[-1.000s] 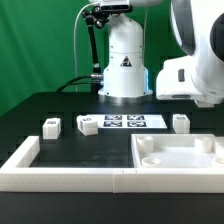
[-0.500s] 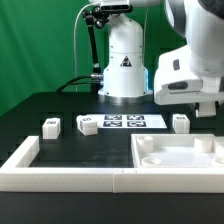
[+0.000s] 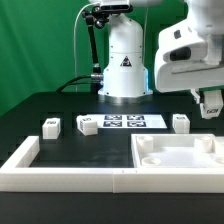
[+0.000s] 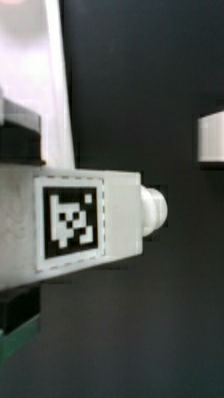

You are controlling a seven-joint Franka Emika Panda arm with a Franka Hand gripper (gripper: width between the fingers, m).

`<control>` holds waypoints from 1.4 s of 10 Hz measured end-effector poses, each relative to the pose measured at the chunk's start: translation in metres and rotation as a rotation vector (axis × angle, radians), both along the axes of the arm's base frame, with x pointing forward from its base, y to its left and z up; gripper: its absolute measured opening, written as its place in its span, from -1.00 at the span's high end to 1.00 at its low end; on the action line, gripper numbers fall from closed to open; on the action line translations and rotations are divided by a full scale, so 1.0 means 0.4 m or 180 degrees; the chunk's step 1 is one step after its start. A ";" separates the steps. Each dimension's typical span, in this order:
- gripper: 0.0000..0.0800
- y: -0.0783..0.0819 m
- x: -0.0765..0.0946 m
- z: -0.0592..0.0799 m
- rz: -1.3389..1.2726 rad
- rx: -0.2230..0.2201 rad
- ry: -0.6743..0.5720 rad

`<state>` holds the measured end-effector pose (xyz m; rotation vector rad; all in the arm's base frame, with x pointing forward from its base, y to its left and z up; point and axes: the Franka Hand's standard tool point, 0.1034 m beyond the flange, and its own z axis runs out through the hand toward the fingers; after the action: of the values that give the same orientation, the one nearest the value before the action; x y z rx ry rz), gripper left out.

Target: Assemble one leg

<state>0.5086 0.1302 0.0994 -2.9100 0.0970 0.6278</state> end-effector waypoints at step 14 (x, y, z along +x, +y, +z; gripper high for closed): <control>0.27 -0.077 0.197 0.074 0.0566 -0.0105 -0.2175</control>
Offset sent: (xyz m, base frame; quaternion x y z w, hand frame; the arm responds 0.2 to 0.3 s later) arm 0.0232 -0.0251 0.0235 -0.0384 0.1885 -0.0615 0.9794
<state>0.5873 0.0994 0.1290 -3.0029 -0.2377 -0.3710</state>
